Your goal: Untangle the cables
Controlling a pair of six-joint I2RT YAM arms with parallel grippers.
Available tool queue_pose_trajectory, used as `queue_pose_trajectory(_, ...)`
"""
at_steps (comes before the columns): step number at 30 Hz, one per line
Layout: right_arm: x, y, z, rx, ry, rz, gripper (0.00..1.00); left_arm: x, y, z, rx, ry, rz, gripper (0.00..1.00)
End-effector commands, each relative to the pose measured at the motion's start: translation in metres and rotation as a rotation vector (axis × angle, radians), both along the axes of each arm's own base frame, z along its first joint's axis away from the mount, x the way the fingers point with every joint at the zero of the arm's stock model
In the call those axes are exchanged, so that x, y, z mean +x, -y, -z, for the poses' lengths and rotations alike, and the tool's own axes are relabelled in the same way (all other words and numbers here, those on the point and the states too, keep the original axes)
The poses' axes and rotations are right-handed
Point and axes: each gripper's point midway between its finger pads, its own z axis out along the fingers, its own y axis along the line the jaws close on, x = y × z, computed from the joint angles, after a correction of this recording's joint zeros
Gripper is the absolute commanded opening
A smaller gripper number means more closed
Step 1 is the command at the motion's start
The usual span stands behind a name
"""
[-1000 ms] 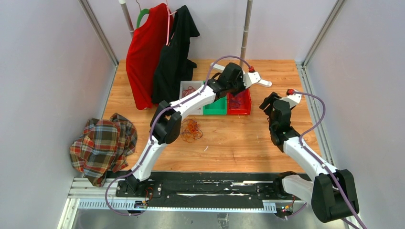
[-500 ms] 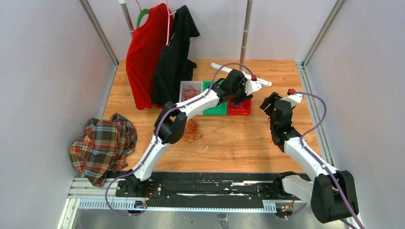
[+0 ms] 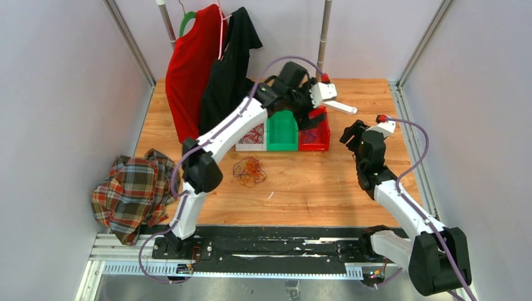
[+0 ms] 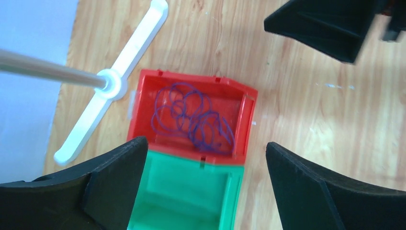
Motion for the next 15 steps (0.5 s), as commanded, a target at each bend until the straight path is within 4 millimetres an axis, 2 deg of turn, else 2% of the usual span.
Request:
queue_pose_trajectory(1,0.006,-0.005,-0.013,0.01,0.011,-0.041,0.65,-0.023,-0.067,-0.041,0.03,-0.076,-0.01,0.98)
queue_pose_trajectory(3,0.009,-0.016,-0.01,0.022,-0.006,-0.08,0.65,-0.026,-0.108,-0.038,0.061,-0.113,-0.064,0.98)
queue_pose_trajectory(8,0.013,-0.056,0.001,0.01,-0.053,-0.177,0.65,-0.056,-0.198,-0.024,0.106,-0.165,-0.16,0.98)
queue_pose_trajectory(9,0.013,-0.064,0.004,0.01,-0.06,-0.195,0.65,-0.063,-0.212,-0.011,0.122,-0.198,-0.184,0.99)
queue_pose_trajectory(12,0.01,-0.087,0.011,0.011,-0.071,-0.246,0.63,-0.076,-0.242,0.012,0.11,-0.246,-0.242,0.95)
queue_pose_trajectory(15,0.004,-0.111,0.018,-0.002,-0.088,-0.301,0.61,-0.08,-0.26,0.041,0.107,-0.239,-0.269,0.87)
